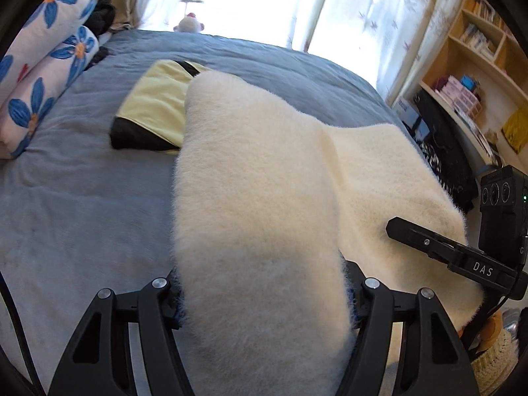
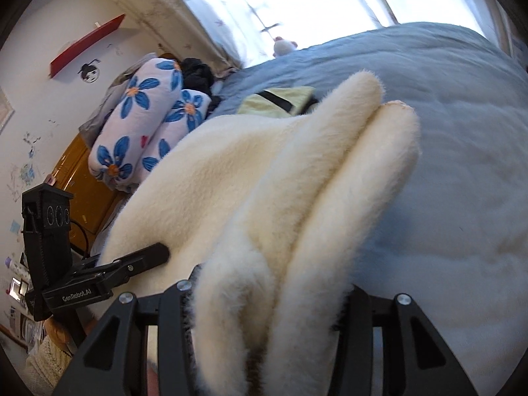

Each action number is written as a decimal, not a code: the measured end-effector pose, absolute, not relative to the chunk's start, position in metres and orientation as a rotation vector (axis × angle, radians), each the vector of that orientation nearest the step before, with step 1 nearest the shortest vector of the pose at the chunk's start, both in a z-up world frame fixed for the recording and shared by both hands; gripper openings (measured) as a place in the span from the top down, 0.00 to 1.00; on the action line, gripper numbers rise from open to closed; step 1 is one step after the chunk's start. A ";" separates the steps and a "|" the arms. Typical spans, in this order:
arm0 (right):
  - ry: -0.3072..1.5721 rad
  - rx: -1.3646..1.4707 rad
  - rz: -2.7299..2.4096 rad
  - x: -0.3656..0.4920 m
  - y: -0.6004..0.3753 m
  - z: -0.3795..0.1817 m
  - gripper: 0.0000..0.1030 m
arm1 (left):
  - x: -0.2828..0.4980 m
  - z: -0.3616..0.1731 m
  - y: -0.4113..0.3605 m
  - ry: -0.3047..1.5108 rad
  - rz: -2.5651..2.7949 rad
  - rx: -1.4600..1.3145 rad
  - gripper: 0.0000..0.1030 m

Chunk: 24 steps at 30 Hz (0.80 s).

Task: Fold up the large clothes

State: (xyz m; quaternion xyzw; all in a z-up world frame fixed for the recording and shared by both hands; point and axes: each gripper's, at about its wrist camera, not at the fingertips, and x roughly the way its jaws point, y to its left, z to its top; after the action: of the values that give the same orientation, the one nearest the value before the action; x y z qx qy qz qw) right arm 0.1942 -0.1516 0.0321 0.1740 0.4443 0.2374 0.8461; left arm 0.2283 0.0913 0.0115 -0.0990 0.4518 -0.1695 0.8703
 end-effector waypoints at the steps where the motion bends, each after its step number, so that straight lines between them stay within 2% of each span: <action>1: 0.933 0.363 0.509 0.203 -0.140 0.039 0.56 | 0.236 0.020 0.107 0.935 -0.343 -0.215 0.36; 6: 0.904 0.380 0.562 0.264 -0.088 0.070 0.56 | 0.290 0.051 0.163 0.901 -0.300 -0.218 0.36; 13: 0.847 0.429 0.570 0.374 -0.038 0.074 0.56 | 0.411 0.062 0.218 0.854 -0.311 -0.181 0.36; 19: 0.824 0.463 0.540 0.473 -0.007 0.030 0.56 | 0.527 0.020 0.246 0.879 -0.337 -0.185 0.36; 24: 0.835 0.525 0.491 0.530 -0.001 -0.038 0.56 | 0.605 -0.045 0.256 0.919 -0.360 -0.200 0.35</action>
State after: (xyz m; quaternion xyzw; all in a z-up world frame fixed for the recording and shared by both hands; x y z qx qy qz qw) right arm 0.5295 -0.0009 -0.0379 0.2494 0.3966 0.2333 0.8521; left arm 0.6053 0.2558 -0.0453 -0.0958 0.4405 -0.1726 0.8758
